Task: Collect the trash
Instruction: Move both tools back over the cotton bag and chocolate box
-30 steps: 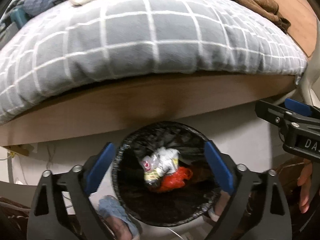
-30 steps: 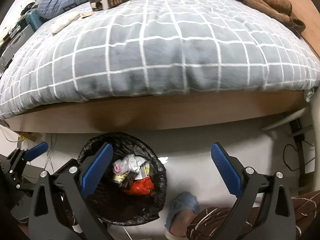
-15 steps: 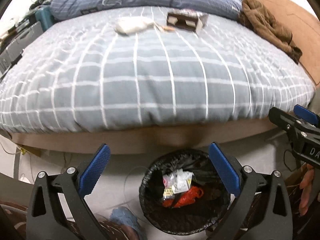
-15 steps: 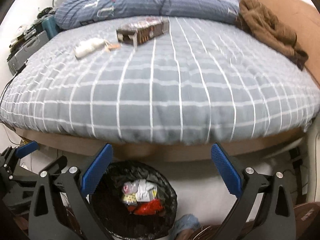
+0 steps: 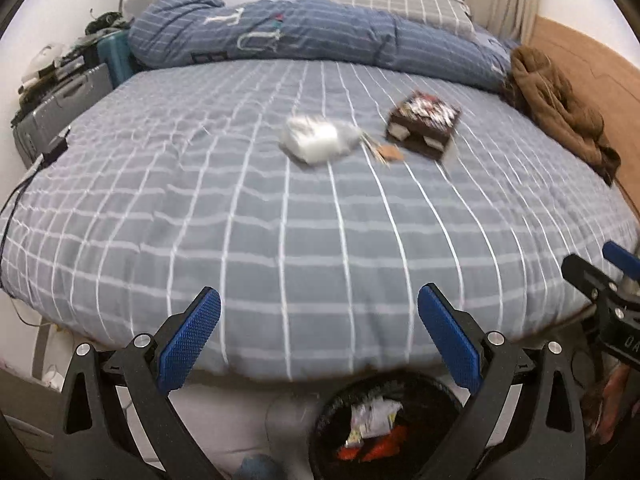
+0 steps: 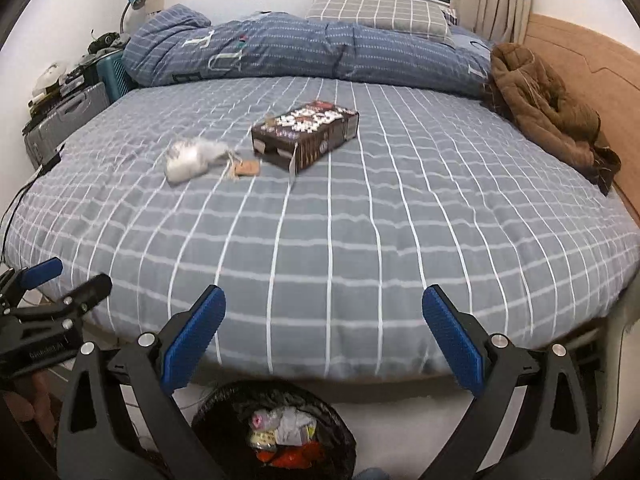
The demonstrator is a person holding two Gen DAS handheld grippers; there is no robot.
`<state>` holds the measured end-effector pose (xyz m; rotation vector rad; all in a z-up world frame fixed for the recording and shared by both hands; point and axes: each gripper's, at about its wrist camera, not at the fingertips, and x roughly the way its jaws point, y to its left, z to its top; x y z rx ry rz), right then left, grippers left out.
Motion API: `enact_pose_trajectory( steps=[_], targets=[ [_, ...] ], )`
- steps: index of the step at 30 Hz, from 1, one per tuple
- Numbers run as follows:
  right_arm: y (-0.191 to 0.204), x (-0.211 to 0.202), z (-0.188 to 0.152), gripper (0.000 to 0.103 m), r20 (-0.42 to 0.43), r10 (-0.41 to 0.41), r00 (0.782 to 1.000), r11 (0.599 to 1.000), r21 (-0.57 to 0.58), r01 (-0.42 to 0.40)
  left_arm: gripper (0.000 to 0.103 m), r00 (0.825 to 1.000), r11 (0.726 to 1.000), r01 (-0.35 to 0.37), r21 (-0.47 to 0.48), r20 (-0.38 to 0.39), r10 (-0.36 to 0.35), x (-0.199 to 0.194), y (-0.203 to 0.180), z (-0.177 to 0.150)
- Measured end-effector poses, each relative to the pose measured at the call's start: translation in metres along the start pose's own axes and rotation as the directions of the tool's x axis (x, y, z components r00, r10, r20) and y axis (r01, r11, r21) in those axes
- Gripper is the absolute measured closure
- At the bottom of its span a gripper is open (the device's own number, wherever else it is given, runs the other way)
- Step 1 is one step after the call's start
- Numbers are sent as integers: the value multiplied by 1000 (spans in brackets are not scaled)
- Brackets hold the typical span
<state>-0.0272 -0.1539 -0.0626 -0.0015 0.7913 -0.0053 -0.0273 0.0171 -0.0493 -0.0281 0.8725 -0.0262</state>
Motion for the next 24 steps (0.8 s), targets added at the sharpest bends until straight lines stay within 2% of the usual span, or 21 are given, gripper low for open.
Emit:
enact_pose_trajectory(
  steps=[13,24],
  targets=[
    [15,71,62,8,-21,2,1000,1000,5,-2,6,1000,1000,-1,-21,24,1,66,12,77],
    [7,137,120,8,-37,-16,999,999,45,17,6,1000,1000,-9,-9,3,9,130,8,133]
  ],
)
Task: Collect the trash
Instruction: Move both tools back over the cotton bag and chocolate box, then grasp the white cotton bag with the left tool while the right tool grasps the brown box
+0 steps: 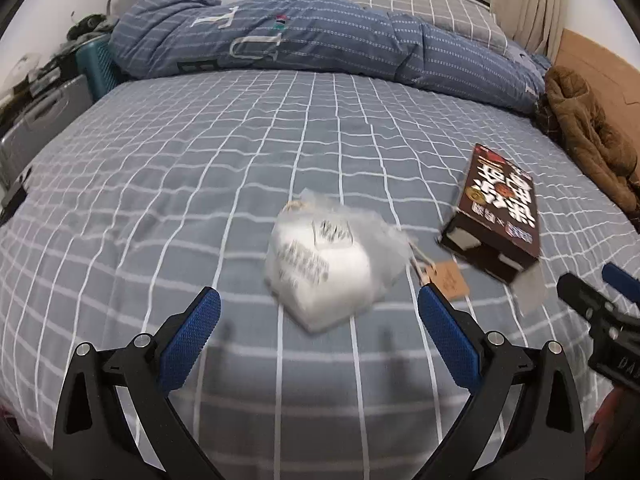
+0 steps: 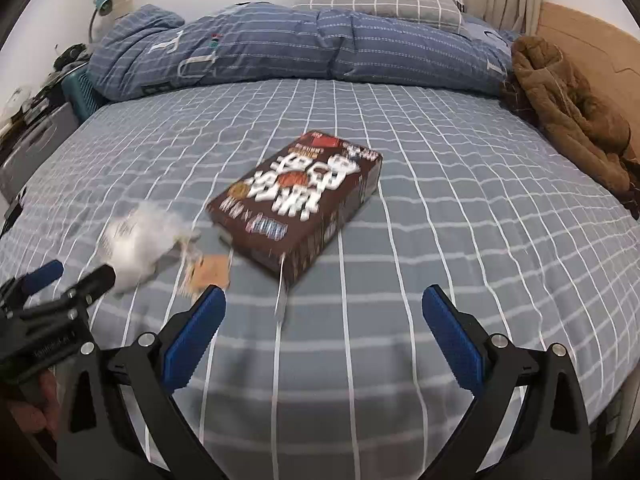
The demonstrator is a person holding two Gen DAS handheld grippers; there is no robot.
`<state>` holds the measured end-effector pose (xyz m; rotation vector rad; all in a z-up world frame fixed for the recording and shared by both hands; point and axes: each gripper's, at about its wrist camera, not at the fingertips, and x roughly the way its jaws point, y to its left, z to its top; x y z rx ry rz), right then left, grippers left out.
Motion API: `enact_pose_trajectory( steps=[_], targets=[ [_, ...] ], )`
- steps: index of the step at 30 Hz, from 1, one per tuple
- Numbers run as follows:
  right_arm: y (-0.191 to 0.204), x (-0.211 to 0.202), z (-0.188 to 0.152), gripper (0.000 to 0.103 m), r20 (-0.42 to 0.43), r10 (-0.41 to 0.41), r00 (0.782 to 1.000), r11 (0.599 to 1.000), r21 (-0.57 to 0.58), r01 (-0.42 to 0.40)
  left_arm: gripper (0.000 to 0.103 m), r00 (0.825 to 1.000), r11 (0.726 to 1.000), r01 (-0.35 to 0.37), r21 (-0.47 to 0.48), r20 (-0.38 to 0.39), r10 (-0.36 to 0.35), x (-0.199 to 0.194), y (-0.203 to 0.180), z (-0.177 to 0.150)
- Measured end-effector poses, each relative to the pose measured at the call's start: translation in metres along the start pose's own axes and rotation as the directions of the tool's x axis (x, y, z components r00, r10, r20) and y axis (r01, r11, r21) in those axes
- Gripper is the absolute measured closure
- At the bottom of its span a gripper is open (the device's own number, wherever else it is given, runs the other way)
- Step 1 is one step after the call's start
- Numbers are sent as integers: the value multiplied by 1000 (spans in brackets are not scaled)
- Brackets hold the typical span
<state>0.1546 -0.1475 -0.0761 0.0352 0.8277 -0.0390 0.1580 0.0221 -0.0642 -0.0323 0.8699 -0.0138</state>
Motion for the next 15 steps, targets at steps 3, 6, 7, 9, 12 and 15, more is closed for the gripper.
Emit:
enact_pose_trajectory(
  steps=[3,6,7,9,12,15],
  targets=[
    [2,17,18,8,-7,4,1000,1000,12,-4,6,1000,1000,-2,-7,-23,1,18,-1,11],
    [5,31,35,8,-14,15,1000,1000,26,-15,6,1000,1000,5,-14,-26,-6,26,-1,19],
    [6,36,41,8,-17,18,1000,999,33,-17,6,1000,1000,3,-14,-28,-3,29,-1,20],
    [6,46,53,8,-25,35,999,997,65,-33,7,999,1000,-1,-17,-44,0,40,-2,23],
    [11,60,67,8,-44,43,998,996,85,-39,7,999,1000,0,-20,-53,-1,48,-2,24],
    [18,76,74,8,-79,40,996,995,89,-33,10,998,1000,-1,-15,-58,0,54,-5,26]
  ],
)
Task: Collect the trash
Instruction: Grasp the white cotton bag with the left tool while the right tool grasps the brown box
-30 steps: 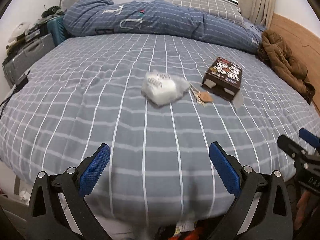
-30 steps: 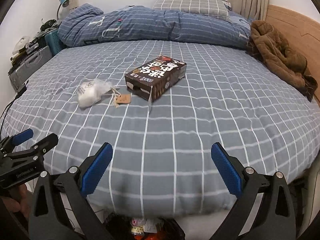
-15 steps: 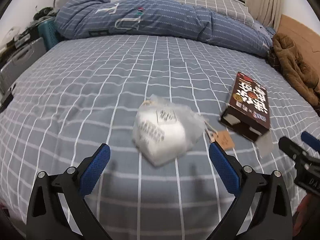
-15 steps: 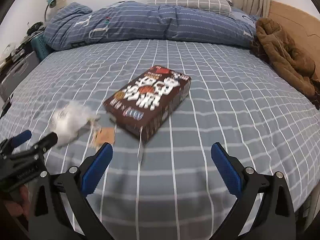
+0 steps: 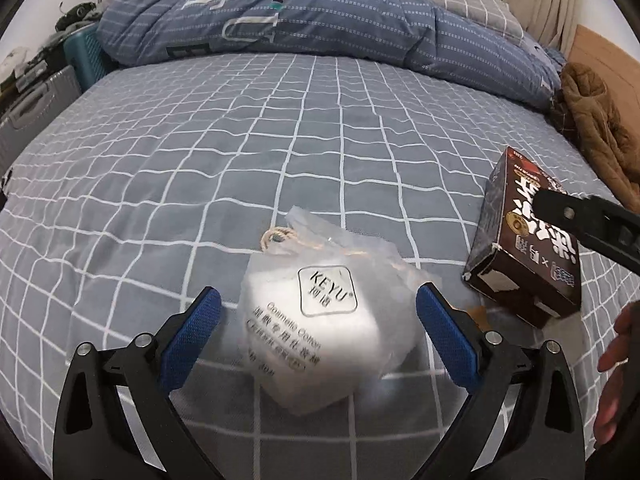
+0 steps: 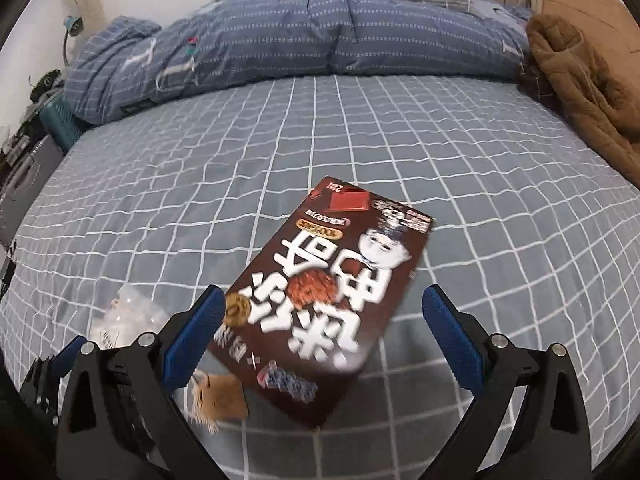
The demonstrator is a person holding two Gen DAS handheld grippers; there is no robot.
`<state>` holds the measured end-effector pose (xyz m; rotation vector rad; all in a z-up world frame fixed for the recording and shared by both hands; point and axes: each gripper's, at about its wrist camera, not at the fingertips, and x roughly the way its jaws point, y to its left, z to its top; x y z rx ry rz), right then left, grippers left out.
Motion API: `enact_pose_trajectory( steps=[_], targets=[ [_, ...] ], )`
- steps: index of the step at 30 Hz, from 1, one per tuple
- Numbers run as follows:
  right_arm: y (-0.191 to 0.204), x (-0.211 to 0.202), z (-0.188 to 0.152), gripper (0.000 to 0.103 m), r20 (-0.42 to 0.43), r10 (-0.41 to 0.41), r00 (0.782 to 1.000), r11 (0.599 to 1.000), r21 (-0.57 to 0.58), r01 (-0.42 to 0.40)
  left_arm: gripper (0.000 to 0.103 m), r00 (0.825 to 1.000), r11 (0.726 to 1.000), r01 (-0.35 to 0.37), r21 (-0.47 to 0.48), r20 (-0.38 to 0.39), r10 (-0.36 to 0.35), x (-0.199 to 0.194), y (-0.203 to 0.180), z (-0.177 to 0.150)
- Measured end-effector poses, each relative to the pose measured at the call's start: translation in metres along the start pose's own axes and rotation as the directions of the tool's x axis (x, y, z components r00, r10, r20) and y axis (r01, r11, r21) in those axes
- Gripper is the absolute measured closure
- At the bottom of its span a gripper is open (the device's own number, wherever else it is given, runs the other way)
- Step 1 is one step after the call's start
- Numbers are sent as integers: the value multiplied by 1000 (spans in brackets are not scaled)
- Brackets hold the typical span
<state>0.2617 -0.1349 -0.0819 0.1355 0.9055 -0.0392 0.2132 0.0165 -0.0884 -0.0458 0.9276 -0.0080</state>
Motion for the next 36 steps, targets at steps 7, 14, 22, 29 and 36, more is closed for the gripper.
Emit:
enact_pose_trajectory(
  steps=[7,14,22,29,36],
  targets=[
    [15,17,4,7,-2,-62,998,998,-20,62,20,1000,1000,-3,-12,-25,2,12,0,0],
    [23,20,4,7,-4,-107,994,994,-22,107,30,999,1000,-3,-3,-36,3,15,-1,-4],
    [30,22,9,7,-21,-170,985,985,11,171,36,999,1000,3,-8,-35,-3,13,1,-5],
    [37,17,14,7,-5,-210,978,977,24,210,38,999,1000,24,-19,-25,-25,10,5,-3],
    [39,34,9,7,-38,-291,956,955,42,292,38,999,999,31,-22,-23,-31,9,4,-2]
  ],
)
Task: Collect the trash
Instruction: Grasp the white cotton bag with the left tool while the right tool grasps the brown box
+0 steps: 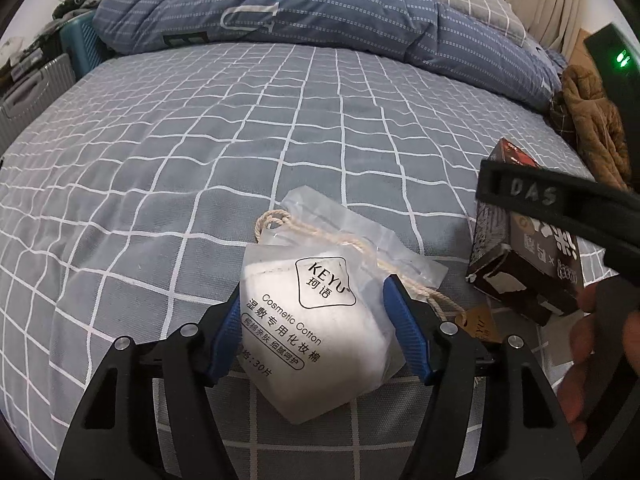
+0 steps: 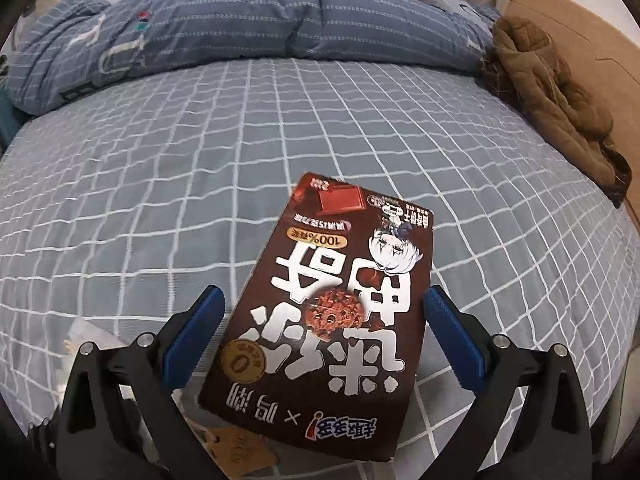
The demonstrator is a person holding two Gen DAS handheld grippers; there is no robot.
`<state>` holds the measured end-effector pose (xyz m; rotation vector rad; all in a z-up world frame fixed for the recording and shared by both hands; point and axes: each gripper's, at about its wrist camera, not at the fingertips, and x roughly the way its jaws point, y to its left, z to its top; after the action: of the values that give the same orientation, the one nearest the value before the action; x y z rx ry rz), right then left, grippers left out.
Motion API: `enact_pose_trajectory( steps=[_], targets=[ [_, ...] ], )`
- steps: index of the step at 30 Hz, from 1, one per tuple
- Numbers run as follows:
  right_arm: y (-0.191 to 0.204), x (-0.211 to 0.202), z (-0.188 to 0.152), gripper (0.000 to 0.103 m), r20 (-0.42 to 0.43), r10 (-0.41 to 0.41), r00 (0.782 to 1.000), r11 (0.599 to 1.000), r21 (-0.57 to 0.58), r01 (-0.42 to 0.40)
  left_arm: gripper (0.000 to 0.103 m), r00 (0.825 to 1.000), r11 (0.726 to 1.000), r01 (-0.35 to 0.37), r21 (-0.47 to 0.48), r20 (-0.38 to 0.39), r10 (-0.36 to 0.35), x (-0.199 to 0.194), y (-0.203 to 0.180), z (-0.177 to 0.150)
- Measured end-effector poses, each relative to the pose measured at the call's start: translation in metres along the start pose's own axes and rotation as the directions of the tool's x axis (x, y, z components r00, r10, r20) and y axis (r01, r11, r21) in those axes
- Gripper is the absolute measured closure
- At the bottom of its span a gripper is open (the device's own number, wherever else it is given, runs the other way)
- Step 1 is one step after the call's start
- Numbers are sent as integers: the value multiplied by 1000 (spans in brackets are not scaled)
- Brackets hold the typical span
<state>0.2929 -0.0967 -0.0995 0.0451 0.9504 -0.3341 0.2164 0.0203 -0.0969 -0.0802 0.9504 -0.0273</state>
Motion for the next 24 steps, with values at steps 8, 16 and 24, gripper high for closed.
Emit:
enact_pose_trajectory(
  steps=[8,16,24],
  targets=[
    [-8,7,1,7,-7,-18,1000,1000,9,19,38,1000,1000,8,-12,8,-8,-4,4,2],
    [-22,11,8,7,-61,54,997,997,53,-51,38,1000,1000,17,-19,17,-17,-7,7,4],
    [-35,12,14,7,-105,139,985,986,107,-127,38,1000,1000,21,-22,18,-20,-8,8,5]
  ],
)
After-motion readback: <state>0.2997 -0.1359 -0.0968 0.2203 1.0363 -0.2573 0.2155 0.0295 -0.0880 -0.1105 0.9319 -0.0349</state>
